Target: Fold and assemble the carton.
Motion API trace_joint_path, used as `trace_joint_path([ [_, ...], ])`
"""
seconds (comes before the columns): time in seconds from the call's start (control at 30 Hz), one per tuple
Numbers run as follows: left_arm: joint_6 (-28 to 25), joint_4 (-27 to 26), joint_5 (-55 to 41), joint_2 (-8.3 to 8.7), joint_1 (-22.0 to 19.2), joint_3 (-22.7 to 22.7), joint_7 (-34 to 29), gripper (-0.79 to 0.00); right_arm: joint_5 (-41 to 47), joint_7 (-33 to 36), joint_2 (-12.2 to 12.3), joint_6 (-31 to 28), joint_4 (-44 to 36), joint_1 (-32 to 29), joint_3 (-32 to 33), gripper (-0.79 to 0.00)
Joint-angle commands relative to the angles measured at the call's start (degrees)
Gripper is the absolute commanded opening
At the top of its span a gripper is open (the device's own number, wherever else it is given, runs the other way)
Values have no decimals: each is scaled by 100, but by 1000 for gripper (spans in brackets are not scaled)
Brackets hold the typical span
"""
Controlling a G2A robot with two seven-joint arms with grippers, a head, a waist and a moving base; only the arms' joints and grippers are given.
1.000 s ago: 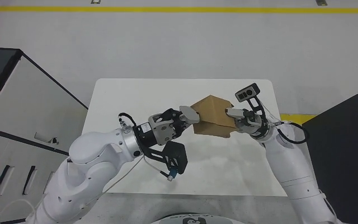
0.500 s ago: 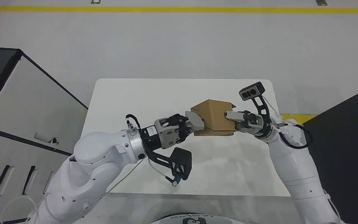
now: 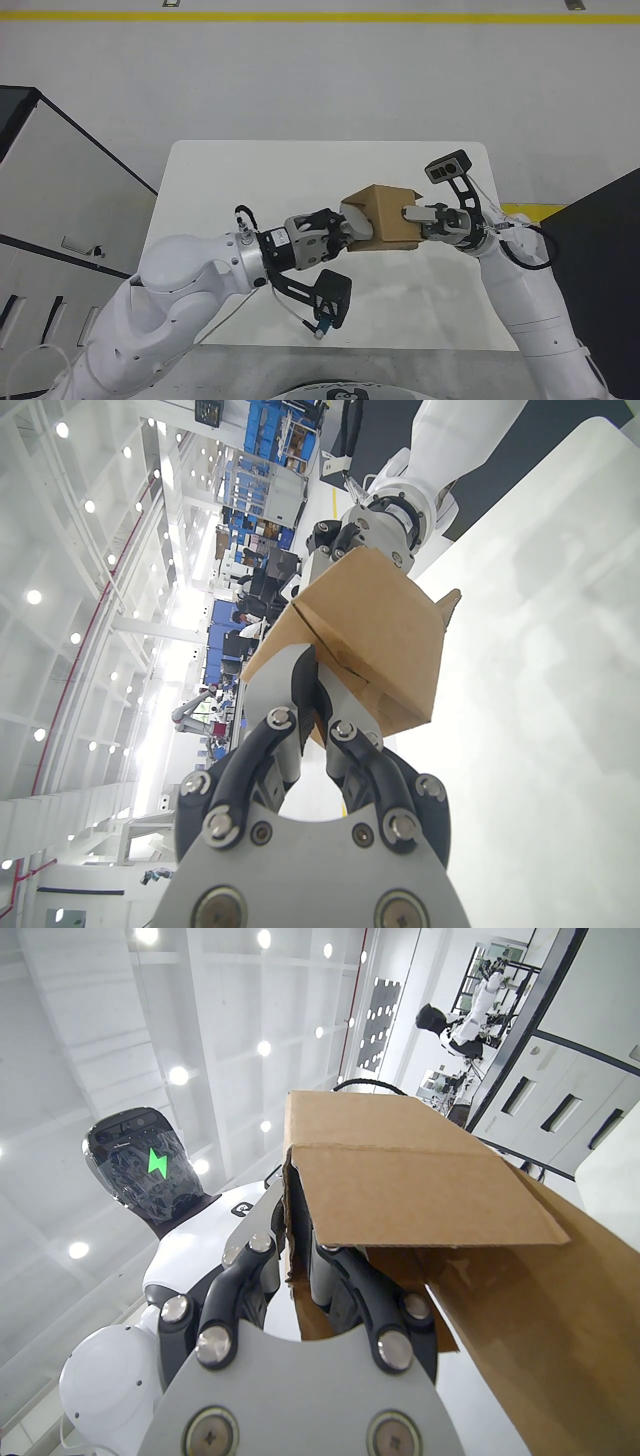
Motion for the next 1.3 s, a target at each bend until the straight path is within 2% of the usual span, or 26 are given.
trace_joint_path([
  [0.0,-5,9,0,-5,-21,51,-6,-785,7,12,-1,1,0,6,-14,-785],
  [0.5,8,85,-39,-32,-154,192,-66,-785,-62,-10,-12,101,71,109,-204,-785],
  [0.77,63,46,-151,-12,-102,-66,-94,-785,64,56,-8,71,218,124,-166,-785],
  [1.27,169,-1,-268,18,32,-336,-25,-785,725,637,-46,113,624,300,-242,-785],
])
